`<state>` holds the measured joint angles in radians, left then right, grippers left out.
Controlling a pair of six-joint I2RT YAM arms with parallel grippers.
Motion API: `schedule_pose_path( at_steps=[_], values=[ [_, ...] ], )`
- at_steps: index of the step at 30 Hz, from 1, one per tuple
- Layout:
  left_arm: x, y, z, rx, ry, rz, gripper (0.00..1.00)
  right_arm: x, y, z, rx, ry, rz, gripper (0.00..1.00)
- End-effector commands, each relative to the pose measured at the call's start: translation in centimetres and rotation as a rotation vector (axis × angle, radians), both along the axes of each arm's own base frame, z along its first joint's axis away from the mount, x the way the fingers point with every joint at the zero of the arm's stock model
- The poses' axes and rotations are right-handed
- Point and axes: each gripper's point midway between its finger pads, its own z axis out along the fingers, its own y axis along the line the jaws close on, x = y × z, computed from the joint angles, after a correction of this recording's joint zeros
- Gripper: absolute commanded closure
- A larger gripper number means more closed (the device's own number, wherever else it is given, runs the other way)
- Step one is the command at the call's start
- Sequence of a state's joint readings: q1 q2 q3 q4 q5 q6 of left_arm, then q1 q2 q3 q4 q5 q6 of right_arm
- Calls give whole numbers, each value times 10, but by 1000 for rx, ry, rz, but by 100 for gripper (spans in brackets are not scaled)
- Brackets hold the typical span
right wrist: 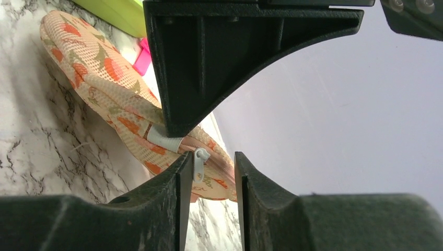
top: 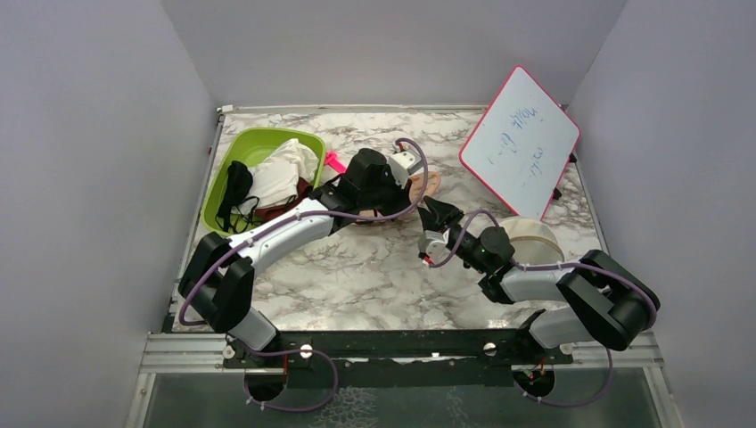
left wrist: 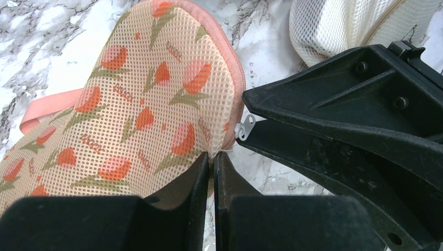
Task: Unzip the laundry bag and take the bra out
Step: Unzip the laundry bag at the center of the board.
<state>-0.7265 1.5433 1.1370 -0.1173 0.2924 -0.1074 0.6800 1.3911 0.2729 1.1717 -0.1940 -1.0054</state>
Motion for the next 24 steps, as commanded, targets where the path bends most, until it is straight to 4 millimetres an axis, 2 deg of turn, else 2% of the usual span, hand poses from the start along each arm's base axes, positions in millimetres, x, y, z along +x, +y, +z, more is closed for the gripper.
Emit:
schedule_pose_path(
  at_steps=[1, 10, 17, 21, 24],
  values=[
    [0, -5, 8, -23, 6, -19, 100, 1, -5, 10, 51, -25, -33, 68],
    [0, -5, 7, -20, 5, -19, 100, 2, -6, 5, 52, -7, -37, 73],
    [-1, -5, 8, -22, 4, -20, 100, 6, -11, 4, 67, 0, -74, 85],
    [0, -5, 8, -20, 4, -20, 100, 8, -8, -1, 72, 41, -71, 97],
    [1, -3, 8, -16, -6, -15, 100, 11, -8, -6, 84, 101, -85, 99]
  ],
)
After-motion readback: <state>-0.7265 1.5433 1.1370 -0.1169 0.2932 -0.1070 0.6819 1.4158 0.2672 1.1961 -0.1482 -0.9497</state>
